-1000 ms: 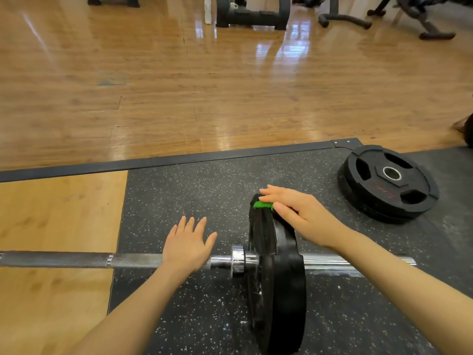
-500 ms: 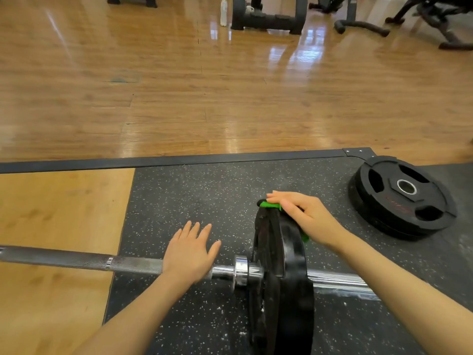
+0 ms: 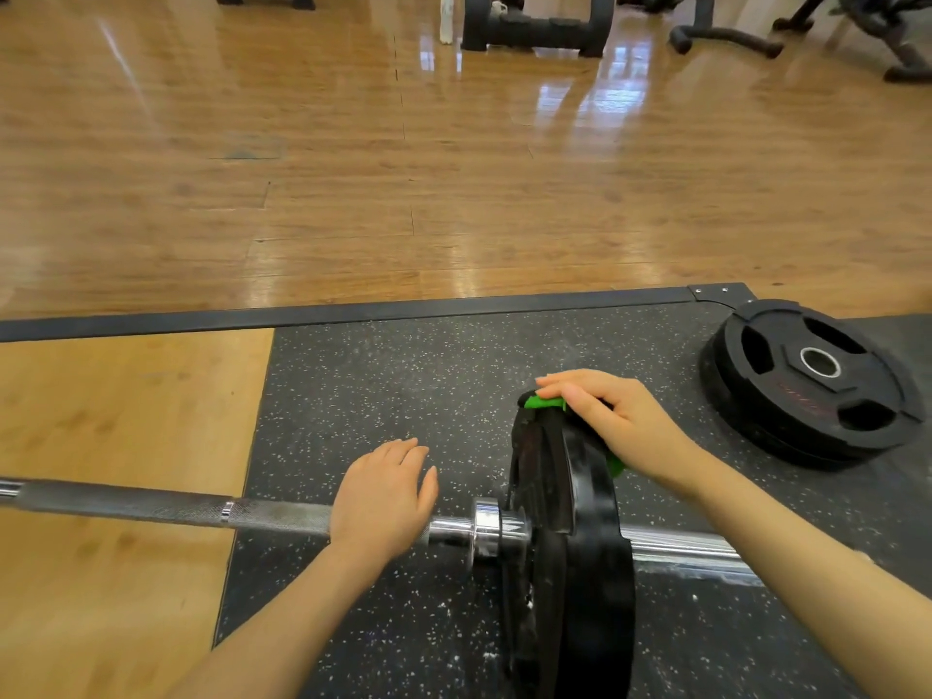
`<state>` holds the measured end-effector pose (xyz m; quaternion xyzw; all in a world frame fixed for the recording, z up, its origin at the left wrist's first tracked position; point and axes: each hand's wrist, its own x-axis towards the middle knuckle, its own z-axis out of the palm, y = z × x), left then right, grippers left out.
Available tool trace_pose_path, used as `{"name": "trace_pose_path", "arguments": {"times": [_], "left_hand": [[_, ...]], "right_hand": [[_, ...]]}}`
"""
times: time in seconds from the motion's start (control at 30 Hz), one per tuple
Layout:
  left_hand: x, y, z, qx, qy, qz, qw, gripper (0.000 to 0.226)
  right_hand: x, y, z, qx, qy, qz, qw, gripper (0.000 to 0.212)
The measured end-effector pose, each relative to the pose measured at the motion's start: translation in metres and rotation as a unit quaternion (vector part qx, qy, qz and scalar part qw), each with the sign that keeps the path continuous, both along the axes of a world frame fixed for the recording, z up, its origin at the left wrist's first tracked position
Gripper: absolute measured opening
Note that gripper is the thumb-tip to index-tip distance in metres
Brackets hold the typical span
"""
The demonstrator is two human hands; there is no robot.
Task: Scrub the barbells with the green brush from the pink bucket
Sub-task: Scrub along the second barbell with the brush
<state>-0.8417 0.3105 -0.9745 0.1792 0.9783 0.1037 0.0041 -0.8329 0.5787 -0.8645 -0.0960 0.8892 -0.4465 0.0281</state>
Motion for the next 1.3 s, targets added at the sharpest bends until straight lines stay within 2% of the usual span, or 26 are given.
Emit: {"name": "trace_pose_path", "arguments": {"times": [0.1, 0.33, 0.53, 0.8, 0.87, 0.97, 1.07, 1.17, 1.3], "left_hand": [[-0.002, 0.002, 0.003, 0.006, 0.01, 0.0, 1.0, 0.046], [-0.005, 0.004, 0.003, 0.006, 0.009, -0.009, 1.0, 0.044], [-0.012, 0.004, 0.0, 0.01, 0.002, 0.002, 1.0, 0.047], [-0.019, 0.007, -0.003, 0.014, 0.012, 0.014, 1.0, 0.057], [-0.023, 0.008, -0.002, 0.013, 0.0, 0.017, 1.0, 0.056], [-0.027, 0.007, -0.003, -0.005, -0.015, 0.019, 1.0, 0.051], [-0.03, 0.015, 0.007, 0.001, -0.008, 0.013, 1.0, 0.046], [-0.03, 0.041, 0.043, 0.093, 0.029, -0.001, 0.995, 0.045], [-0.009, 0.091, 0.11, 0.243, 0.064, -0.07, 0.965, 0.058]], "right_hand": [[0.002, -0.001, 0.001, -0.003, 0.004, -0.01, 1.0, 0.028], [0.022, 0.001, 0.014, -0.018, 0.01, 0.049, 0.999, 0.027], [-0.012, 0.003, -0.001, -0.015, -0.031, -0.02, 0.999, 0.029], [0.022, 0.007, 0.023, -0.003, -0.003, 0.02, 1.0, 0.028], [0.029, 0.011, 0.024, -0.024, 0.018, -0.031, 0.999, 0.024], [0.037, 0.022, 0.023, -0.077, 0.028, -0.165, 0.983, 0.025], [0.051, 0.044, 0.017, -0.039, 0.025, -0.204, 0.978, 0.024], [0.074, 0.06, 0.002, -0.008, 0.012, -0.209, 0.978, 0.022], [0.094, 0.058, -0.028, -0.007, 0.029, -0.229, 0.973, 0.022]]}}
